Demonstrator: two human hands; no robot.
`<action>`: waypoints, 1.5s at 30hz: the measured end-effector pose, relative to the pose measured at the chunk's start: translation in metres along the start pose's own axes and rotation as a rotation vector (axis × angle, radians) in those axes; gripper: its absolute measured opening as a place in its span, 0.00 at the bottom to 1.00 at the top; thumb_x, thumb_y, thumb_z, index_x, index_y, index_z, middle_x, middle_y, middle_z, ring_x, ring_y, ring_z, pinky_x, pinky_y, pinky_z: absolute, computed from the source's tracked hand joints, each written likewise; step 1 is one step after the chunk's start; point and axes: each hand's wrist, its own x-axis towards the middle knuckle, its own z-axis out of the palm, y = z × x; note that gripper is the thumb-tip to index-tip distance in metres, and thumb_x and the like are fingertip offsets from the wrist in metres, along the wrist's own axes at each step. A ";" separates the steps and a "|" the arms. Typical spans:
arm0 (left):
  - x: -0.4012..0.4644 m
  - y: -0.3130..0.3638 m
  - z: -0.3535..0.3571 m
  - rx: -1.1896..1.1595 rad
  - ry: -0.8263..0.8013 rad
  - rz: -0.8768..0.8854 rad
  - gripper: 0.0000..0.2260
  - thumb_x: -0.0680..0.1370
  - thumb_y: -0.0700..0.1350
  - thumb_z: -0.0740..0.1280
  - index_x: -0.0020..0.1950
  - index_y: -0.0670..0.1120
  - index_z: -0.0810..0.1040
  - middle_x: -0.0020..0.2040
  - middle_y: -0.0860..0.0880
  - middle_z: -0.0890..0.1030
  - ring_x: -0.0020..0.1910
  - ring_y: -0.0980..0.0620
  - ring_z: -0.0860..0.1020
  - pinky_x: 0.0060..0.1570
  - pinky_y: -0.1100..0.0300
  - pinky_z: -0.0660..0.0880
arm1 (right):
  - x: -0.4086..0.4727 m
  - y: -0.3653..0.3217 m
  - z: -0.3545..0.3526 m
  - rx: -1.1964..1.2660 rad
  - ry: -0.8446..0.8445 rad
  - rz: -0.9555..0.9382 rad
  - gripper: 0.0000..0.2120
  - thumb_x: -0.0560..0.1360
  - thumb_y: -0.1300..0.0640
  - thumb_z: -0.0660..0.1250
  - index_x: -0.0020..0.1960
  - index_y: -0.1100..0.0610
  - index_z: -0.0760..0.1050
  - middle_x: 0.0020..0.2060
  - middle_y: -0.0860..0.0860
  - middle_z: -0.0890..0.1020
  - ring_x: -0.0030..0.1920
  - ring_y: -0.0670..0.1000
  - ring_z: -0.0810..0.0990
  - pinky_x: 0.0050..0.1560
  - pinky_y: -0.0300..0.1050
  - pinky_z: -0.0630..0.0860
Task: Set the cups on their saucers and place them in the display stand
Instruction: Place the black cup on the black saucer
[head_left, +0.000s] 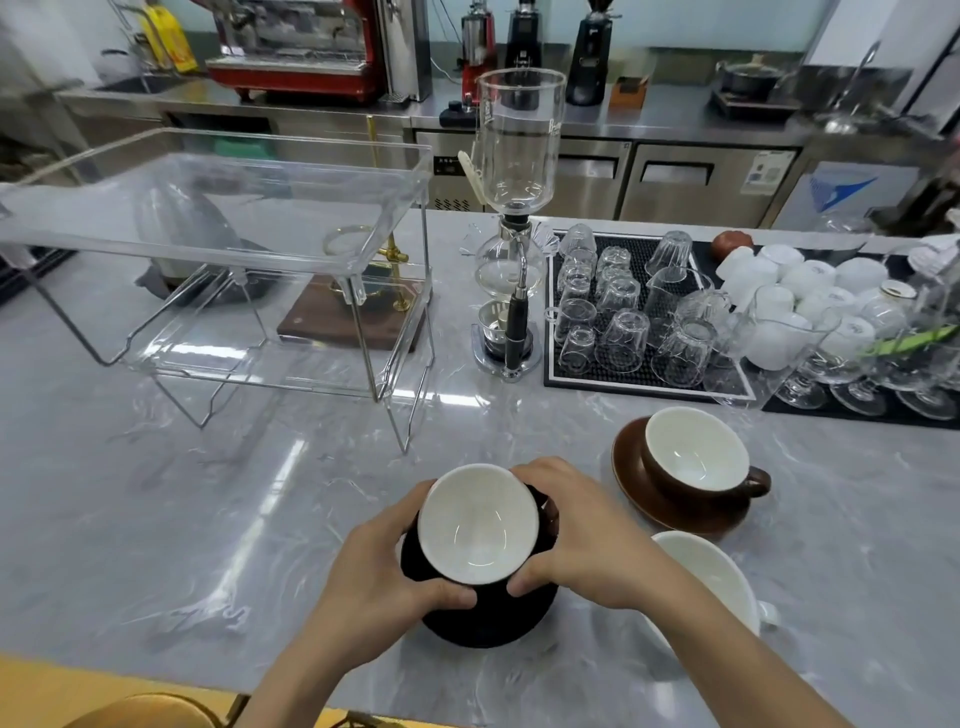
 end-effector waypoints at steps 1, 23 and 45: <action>0.000 -0.002 0.001 0.008 -0.001 0.000 0.39 0.56 0.47 0.82 0.61 0.74 0.75 0.59 0.67 0.82 0.62 0.63 0.77 0.58 0.63 0.72 | 0.000 0.001 0.001 -0.008 -0.004 0.004 0.36 0.54 0.50 0.82 0.60 0.43 0.75 0.54 0.42 0.74 0.51 0.42 0.74 0.52 0.39 0.74; -0.001 -0.011 0.000 0.077 -0.056 0.019 0.41 0.55 0.56 0.81 0.65 0.74 0.70 0.61 0.70 0.79 0.64 0.66 0.75 0.60 0.64 0.70 | -0.007 0.015 0.012 -0.019 -0.040 -0.035 0.40 0.57 0.45 0.80 0.64 0.31 0.67 0.56 0.39 0.73 0.56 0.41 0.73 0.55 0.37 0.72; -0.002 -0.023 0.001 0.041 -0.059 0.031 0.40 0.61 0.49 0.85 0.66 0.68 0.71 0.62 0.74 0.76 0.63 0.72 0.72 0.55 0.80 0.68 | -0.016 0.017 0.018 0.048 -0.014 -0.052 0.43 0.61 0.48 0.80 0.70 0.36 0.64 0.61 0.37 0.68 0.61 0.36 0.70 0.57 0.30 0.67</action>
